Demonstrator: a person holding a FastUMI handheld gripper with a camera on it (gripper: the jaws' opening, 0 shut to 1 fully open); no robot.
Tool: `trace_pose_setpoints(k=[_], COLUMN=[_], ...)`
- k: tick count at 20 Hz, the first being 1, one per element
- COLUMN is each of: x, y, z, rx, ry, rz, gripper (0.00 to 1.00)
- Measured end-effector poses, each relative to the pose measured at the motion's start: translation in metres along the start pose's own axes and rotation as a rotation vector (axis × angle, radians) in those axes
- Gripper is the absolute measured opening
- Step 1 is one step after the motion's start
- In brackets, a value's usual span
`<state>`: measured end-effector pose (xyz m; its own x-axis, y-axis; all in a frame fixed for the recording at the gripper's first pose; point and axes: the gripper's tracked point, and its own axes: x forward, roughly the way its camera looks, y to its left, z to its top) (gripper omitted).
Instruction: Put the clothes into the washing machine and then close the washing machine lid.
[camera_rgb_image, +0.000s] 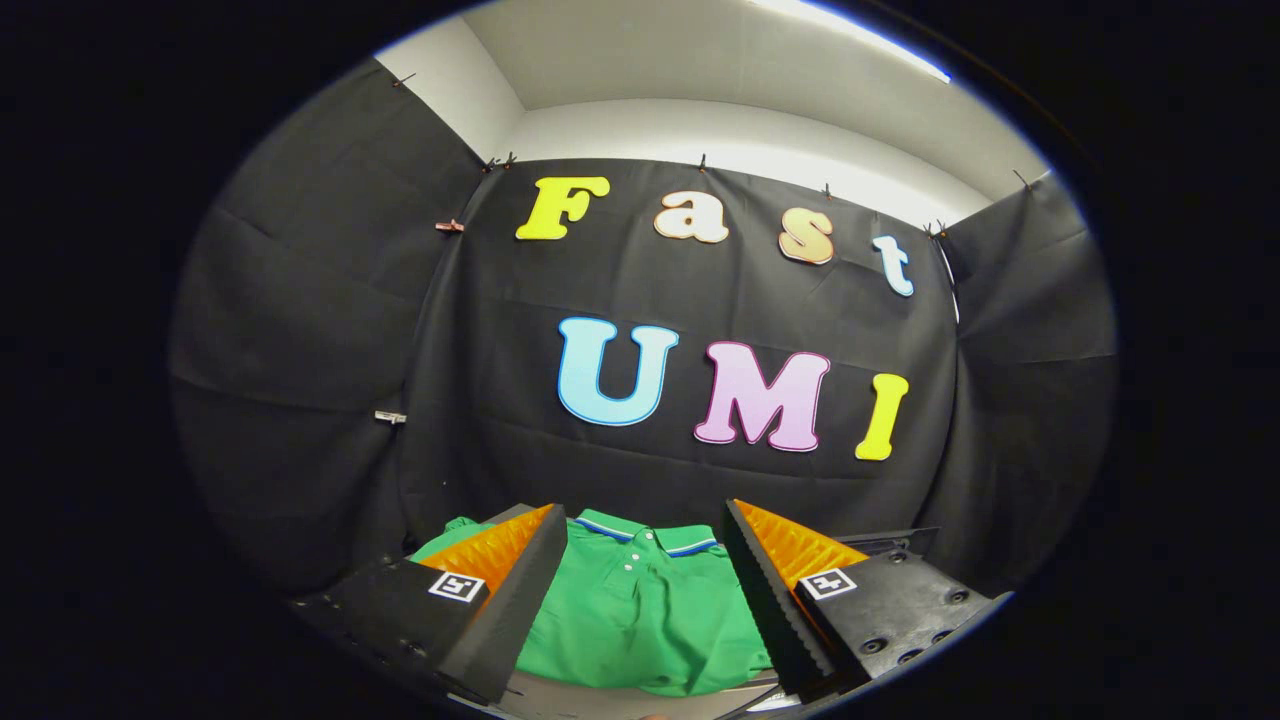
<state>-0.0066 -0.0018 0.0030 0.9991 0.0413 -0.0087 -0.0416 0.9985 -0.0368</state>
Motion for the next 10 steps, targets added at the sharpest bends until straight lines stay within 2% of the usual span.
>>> trace_pose_setpoints(k=[10], x=[0.021], y=[0.016], z=[-0.018], rx=[-0.001], ry=[0.095], rz=[0.081], gripper=[0.98])
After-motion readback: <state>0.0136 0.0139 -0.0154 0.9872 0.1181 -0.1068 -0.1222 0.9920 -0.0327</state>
